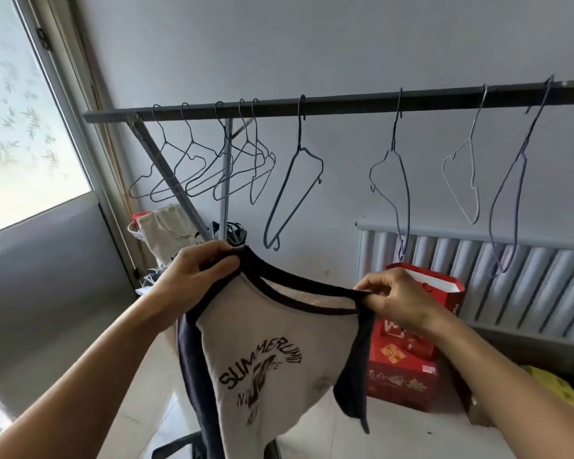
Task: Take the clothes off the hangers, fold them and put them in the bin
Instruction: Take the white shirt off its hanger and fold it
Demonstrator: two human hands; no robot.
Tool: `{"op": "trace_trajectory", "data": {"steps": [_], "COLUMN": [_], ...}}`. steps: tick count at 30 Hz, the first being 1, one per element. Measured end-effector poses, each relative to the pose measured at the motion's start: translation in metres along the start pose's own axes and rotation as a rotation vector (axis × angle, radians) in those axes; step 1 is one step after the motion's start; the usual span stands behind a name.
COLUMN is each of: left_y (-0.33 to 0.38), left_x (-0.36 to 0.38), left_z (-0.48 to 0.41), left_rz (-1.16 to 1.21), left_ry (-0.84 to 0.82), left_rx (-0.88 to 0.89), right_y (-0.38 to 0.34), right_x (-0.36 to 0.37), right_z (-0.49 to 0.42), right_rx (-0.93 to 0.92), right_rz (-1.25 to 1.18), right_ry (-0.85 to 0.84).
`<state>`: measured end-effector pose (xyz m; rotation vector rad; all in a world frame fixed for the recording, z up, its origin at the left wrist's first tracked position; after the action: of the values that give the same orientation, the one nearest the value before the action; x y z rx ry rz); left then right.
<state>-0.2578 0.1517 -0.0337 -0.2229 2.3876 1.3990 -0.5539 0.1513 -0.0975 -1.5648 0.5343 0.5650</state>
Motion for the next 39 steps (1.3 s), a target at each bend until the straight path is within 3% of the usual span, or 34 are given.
{"op": "trace_trajectory", "data": {"steps": [7,14,20,25,32,36,39], "left_y": [-0.003,0.000,0.003,-0.004,0.003,0.002,-0.017], "left_x": [-0.019,-0.031,-0.044,-0.051,-0.052,-0.041,-0.034], "left_z": [0.000,-0.002,-0.002,-0.002,0.004,0.009,0.010], "left_rz": [0.163,0.177,0.154,-0.013,-0.171,0.057,0.085], "left_ry": [0.067,0.086,0.136,0.168,0.188,0.088,0.129], "left_rx": [0.008,0.030,0.084,0.074,0.131,0.001,-0.171], "right_y": [-0.044,-0.061,-0.072,-0.082,-0.077,-0.071,-0.056], "right_x": [-0.001,-0.020,-0.031,-0.035,-0.039,-0.039,-0.030], "right_z": [0.007,0.011,0.007,0.007,0.009,0.006,-0.006], "right_rx": [-0.063,-0.112,-0.123,-0.187,-0.176,-0.105,0.001], "right_rz": [-0.388,-0.255,-0.400,-0.464,-0.491,-0.482,-0.494], "right_ry": [-0.320,-0.362,-0.220,-0.108,-0.131,-0.159,-0.031]}}
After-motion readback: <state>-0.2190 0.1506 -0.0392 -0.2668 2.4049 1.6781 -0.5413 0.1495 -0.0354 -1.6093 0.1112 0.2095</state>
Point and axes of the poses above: each hand's wrist, its own z-axis away from the middle knuckle, its own x-axis out of the palm, y = z × x, the point moved 8 cm from there along -z, towards the middle knuckle, and after that the axes turned 9 degrees about x, right-handed, at the moved point
